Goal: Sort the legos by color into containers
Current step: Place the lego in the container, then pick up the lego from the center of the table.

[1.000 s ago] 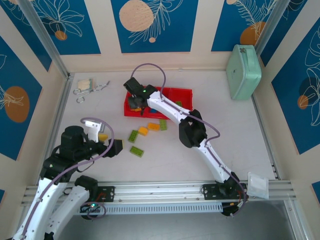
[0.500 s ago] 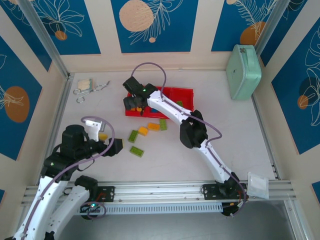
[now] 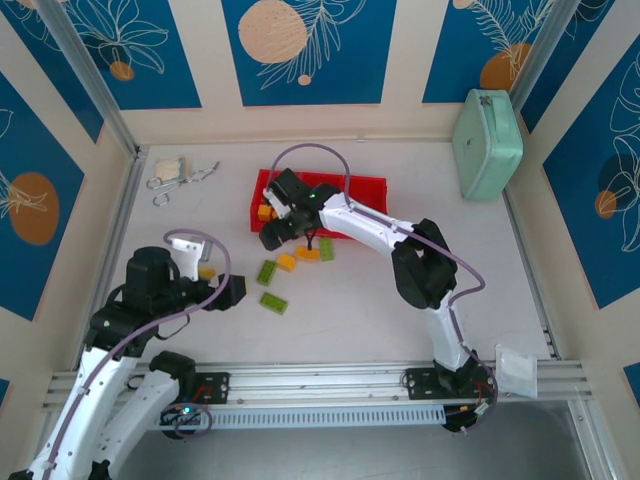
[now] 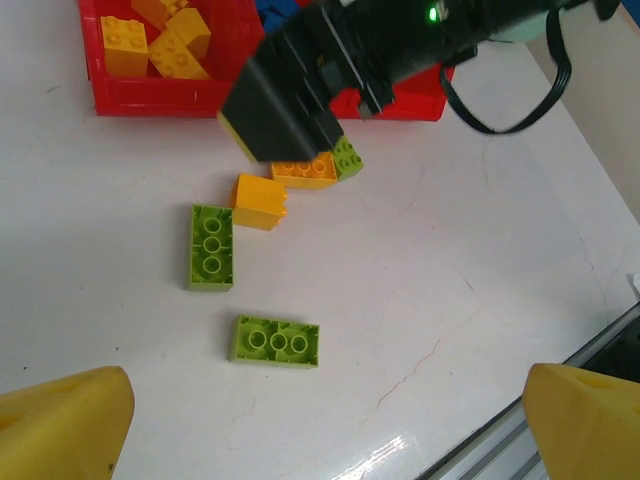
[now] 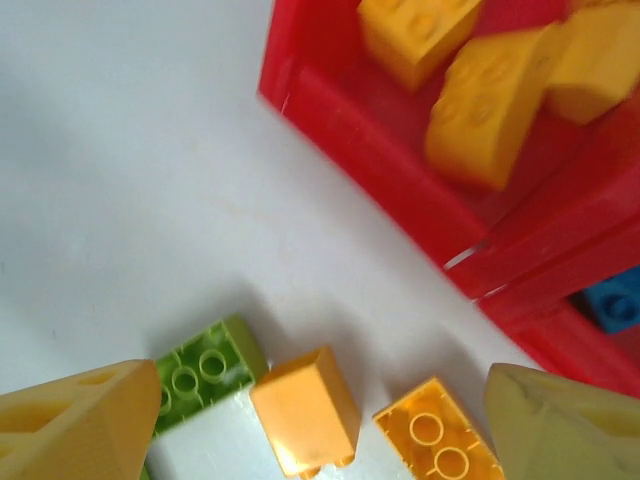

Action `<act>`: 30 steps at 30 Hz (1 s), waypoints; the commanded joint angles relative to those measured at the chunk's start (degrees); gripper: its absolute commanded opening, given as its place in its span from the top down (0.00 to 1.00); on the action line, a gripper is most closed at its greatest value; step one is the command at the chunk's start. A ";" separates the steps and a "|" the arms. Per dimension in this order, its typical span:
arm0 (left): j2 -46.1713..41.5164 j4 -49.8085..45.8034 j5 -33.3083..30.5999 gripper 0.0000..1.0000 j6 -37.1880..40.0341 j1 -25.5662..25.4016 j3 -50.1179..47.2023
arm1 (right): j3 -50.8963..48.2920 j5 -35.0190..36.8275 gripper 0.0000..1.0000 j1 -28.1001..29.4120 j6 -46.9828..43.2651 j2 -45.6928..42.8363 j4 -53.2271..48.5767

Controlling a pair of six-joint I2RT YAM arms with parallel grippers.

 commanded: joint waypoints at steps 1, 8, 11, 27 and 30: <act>0.28 -0.03 0.65 0.01 -0.35 0.89 0.23 | -3.51 -7.56 0.17 0.36 -8.13 -1.73 1.81; 1.08 -0.11 0.60 0.01 -0.36 1.04 0.21 | -2.11 -4.95 0.24 2.69 -15.24 3.33 -0.60; 1.41 -0.19 0.41 0.01 -0.37 1.06 0.31 | -0.31 -2.05 0.28 3.58 -17.25 5.70 -2.18; 2.38 -0.28 0.47 0.01 -0.36 1.15 0.32 | -1.64 3.15 0.48 4.43 -19.23 7.04 -4.66; 2.23 -0.29 0.47 0.01 -0.36 1.15 0.36 | -2.76 3.37 0.49 4.50 -18.94 6.69 -4.46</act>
